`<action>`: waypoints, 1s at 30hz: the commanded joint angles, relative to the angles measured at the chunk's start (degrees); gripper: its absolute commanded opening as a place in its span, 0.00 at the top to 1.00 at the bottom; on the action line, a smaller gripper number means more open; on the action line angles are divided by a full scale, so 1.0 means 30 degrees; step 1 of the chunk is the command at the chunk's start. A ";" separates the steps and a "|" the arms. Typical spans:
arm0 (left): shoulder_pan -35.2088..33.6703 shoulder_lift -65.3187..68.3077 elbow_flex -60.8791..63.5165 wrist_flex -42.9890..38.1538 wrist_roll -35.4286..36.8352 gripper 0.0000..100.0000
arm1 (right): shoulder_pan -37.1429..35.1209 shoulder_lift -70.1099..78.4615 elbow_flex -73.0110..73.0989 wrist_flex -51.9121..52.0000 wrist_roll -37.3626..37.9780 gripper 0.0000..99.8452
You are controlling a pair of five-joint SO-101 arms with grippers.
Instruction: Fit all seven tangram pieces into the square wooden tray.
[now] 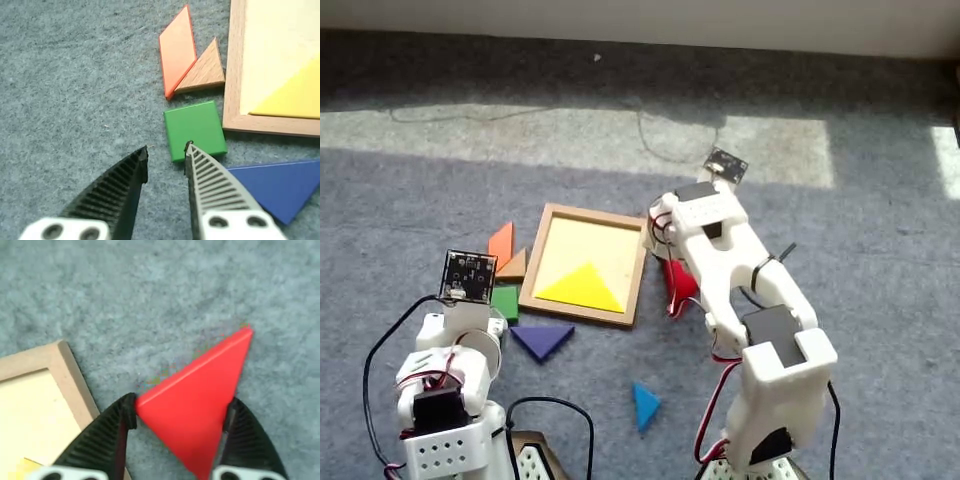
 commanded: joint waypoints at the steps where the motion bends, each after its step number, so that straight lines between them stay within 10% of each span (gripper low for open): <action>1: -0.0161 -0.0601 -0.0073 -0.0352 -0.0234 0.85 | 0.0366 -0.0630 -0.0894 0.2007 0.2051 0.84; 30: -0.0161 -0.0601 -0.0073 -0.0293 -0.0234 0.85 | -0.5729 -0.1275 -0.2418 -0.1099 0.4864 0.84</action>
